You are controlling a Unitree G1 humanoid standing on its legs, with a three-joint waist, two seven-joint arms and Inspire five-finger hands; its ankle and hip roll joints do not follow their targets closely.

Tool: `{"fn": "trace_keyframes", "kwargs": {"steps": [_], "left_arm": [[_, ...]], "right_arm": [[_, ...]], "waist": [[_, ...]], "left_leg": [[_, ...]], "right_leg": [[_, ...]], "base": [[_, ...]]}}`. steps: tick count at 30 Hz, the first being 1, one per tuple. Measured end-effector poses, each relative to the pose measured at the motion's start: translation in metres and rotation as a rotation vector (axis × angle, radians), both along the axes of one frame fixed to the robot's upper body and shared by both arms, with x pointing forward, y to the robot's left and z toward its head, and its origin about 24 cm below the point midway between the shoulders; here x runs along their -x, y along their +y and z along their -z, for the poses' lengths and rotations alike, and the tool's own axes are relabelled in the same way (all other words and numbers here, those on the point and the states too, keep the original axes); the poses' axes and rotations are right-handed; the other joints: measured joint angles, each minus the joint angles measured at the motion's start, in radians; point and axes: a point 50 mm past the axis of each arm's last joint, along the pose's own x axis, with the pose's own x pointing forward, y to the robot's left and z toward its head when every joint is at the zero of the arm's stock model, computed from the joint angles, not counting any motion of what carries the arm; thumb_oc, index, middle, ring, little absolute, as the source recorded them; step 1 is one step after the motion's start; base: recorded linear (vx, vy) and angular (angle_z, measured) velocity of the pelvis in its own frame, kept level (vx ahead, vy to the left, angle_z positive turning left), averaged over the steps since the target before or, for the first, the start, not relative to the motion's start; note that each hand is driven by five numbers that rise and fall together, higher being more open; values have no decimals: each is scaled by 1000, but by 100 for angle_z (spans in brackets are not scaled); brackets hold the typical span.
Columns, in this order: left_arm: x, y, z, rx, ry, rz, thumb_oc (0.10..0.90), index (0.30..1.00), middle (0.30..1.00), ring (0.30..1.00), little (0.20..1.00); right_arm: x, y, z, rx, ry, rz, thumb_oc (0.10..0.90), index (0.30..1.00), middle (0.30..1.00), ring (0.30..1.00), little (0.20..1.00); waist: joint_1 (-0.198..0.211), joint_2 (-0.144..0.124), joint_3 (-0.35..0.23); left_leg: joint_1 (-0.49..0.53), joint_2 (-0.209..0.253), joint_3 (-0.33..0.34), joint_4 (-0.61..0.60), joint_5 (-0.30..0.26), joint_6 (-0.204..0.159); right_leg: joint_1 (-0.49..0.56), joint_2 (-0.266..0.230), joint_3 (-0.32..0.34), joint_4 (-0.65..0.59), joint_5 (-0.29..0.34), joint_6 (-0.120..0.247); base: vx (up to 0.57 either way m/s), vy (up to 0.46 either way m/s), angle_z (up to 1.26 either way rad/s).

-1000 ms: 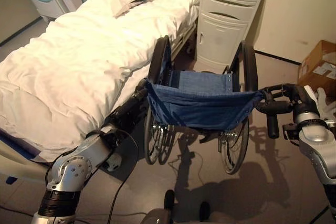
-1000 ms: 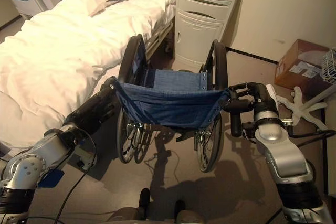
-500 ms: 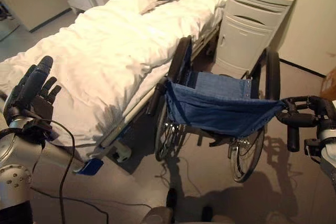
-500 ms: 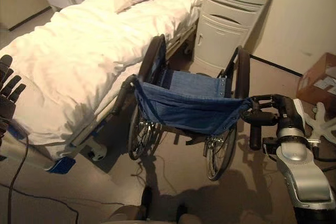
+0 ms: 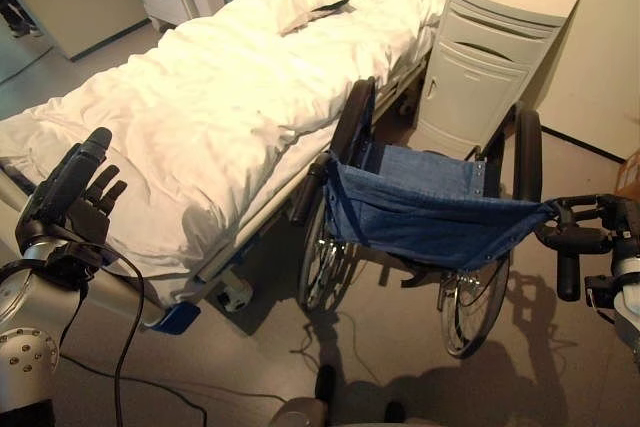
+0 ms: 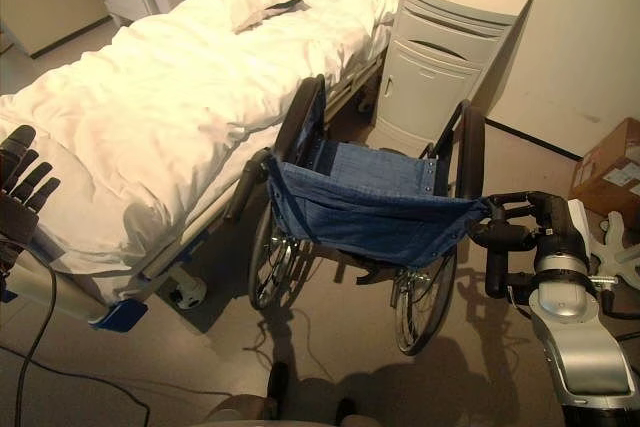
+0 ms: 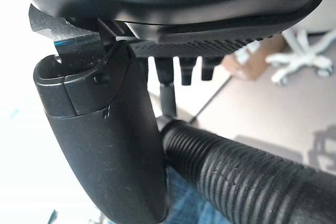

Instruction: Push the wheelchair next to the bed

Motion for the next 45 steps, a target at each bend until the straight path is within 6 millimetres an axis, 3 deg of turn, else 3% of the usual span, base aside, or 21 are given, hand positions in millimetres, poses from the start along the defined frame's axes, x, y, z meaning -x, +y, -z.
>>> {"fn": "trace_keyframes", "kwargs": {"steps": [8, 19, 21, 23, 26, 29, 32, 35, 37, 42, 45], "left_arm": [[5, -1, 11, 30, 72, 21, 800, 900, 900, 900, 900], [5, -8, 8, 30, 76, 50, 800, 900, 900, 900, 900], [4, -10, 7, 25, 72, 58, 800, 900, 900, 900, 900], [4, -10, 7, 24, 72, 59, 800, 900, 900, 900, 900], [4, -10, 7, 25, 74, 59, 800, 900, 900, 900, 900], [3, -11, 9, 25, 79, 67, 800, 900, 900, 900, 900], [1, -17, 15, 30, 110, 99, 800, 900, 900, 900, 900], [0, -20, 19, 36, 124, 124, 800, 900, 900, 900, 900], [4, -19, 25, 41, 144, 123, 800, 900, 900, 900, 900], [7, -21, 37, 76, 158, 110, 800, 900, 900, 900, 900], [10, -23, 43, 101, 160, 119, 800, 900, 900, 900, 900]], "right_arm": [[5, -7, -3, 152, 19, 50, 800, 900, 900, 900, 900], [10, -7, -8, 258, -63, 97, 800, 900, 900, 900, 900], [10, -5, -25, 357, -209, 147, 800, 900, 900, 900, 900], [21, -16, -72, 534, -485, 323, 800, 900, 900, 900, 900], [42, -26, -127, 714, -792, 549, 800, 900, 900, 900, 900], [51, -21, -148, 827, -939, 609, 800, 900, 900, 900, 900], [51, -15, -150, 865, -980, 583, 800, 900, 900, 900, 900], [49, -18, -144, 793, -963, 548, 800, 900, 900, 900, 900], [46, -24, -129, 679, -883, 502, 800, 900, 900, 900, 900], [43, -33, -106, 605, -746, 491, 800, 900, 900, 900, 900], [44, -38, -84, 524, -662, 506, 800, 900, 900, 900, 900]], "waist": [[8, -1, 0], [7, -1, 0], [6, -2, 1], [3, -3, 0], [-2, -17, -9], [-10, -32, -25], [-22, -29, -46], [-27, -11, -62], [-27, 5, -86], [-28, 42, -112], [-31, 41, -116]], "left_leg": [[-4, -9, -1, 0, 0, 1], [-11, -12, 0, 0, 2, 6], [-12, -12, 1, 0, 2, 6], [-10, -11, 2, 0, 2, 6], [-1, -7, 3, 0, 2, 6], [8, -3, 5, 0, -3, 4], [8, -4, 6, 0, -5, 6], [8, -6, 9, 0, -5, 6], [5, -8, 11, 0, -6, 8], [3, -6, 11, 0, -6, 8], [3, -1, 11, 0, -4, 10]], "right_leg": [[-1, -8, 0, 0, -3, 7], [-11, -13, 3, -1, -3, 9], [-12, -13, 3, -1, -3, 9], [-11, -12, 4, -1, -3, 9], [-5, -8, 7, -1, -3, 9], [2, -4, 11, -2, -5, 7], [1, -5, 21, 0, -4, 7], [-2, -8, 24, 1, -3, 10], [-10, -10, 26, 1, -3, 10], [-12, -7, 26, 1, -2, 10], [-12, -2, 26, 0, -3, 9]], "base": [[8, 0, 1], [7, -2, -1], [0, 0, 0], [0, 0, 0], [10, -1, -6], [12, -2, -7], [2, 0, -2], [-4, -1, -1], [-5, -2, -2], [0, 0, 0], [0, 0, 0]]}}
